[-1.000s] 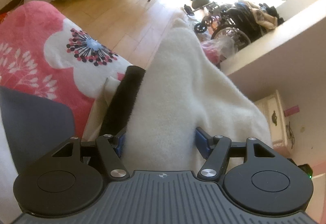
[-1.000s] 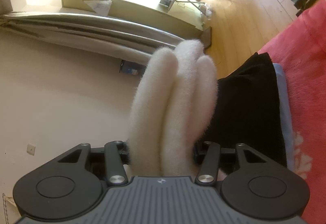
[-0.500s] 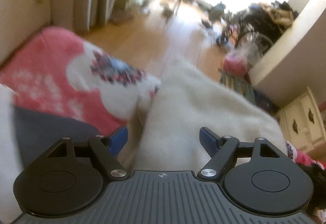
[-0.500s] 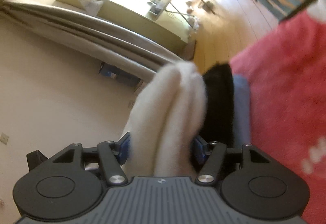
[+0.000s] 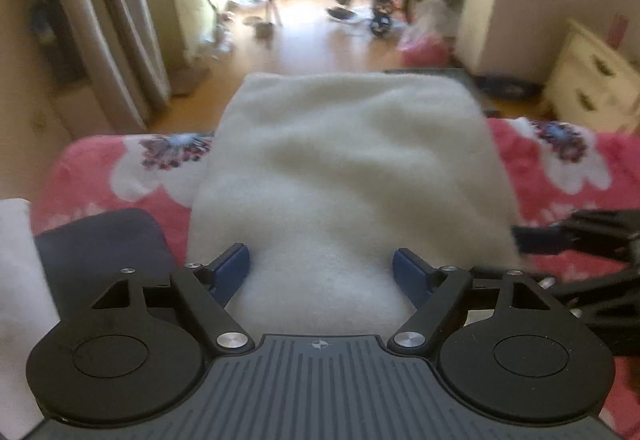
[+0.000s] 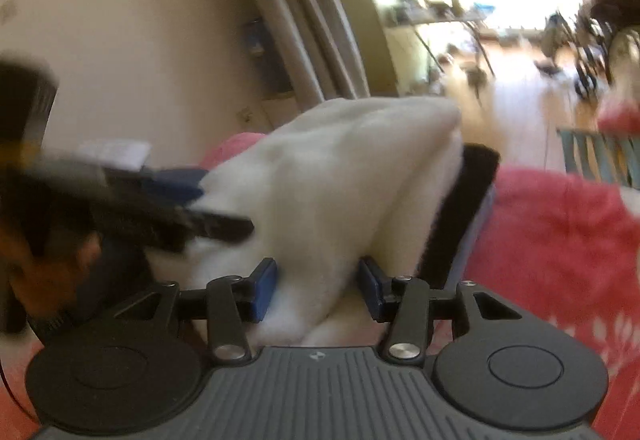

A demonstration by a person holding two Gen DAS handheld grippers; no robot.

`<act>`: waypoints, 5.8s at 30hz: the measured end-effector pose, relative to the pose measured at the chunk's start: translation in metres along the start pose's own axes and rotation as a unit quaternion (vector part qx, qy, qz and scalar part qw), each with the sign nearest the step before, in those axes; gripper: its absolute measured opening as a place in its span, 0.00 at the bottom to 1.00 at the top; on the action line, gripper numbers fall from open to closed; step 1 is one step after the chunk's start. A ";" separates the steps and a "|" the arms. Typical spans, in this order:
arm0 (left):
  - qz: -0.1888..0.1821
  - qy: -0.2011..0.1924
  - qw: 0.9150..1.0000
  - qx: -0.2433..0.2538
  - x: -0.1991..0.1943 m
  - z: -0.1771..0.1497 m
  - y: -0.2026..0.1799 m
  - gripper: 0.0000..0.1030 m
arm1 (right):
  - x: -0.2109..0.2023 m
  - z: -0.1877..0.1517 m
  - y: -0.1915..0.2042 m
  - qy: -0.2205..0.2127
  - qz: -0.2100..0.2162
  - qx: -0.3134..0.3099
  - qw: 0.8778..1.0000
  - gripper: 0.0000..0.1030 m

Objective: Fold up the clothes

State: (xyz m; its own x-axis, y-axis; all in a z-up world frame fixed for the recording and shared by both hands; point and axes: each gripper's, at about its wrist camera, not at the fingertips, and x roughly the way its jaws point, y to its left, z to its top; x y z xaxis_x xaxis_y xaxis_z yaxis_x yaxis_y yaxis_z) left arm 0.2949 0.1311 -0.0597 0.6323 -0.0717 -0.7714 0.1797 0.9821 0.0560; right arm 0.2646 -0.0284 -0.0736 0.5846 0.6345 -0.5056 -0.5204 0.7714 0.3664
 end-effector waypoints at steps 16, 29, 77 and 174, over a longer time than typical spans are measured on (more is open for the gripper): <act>-0.003 -0.093 0.986 -0.138 -0.172 -0.091 -0.076 0.82 | -0.163 -0.076 0.054 0.039 -0.159 -0.053 0.985 0.42; 0.021 -0.074 0.970 -0.232 -0.252 -0.160 -0.123 1.00 | -0.288 -0.107 0.107 0.026 -0.227 -0.033 0.973 0.70; 0.087 -0.097 0.962 -0.240 -0.316 -0.187 -0.143 1.00 | -0.339 -0.096 0.176 -0.022 -0.287 -0.072 0.955 1.00; 0.160 -0.040 0.970 -0.176 -0.285 -0.196 -0.144 1.00 | -0.295 -0.122 0.145 0.048 -0.303 -0.026 0.952 1.00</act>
State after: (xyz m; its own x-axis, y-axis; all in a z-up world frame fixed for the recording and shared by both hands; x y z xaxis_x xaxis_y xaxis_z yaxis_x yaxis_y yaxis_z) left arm -0.0592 0.0439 0.0280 0.6720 0.2472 -0.6981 -0.2953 0.9539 0.0535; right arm -0.0595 -0.1098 0.0333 0.7282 0.0653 -0.6822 -0.1374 0.9891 -0.0521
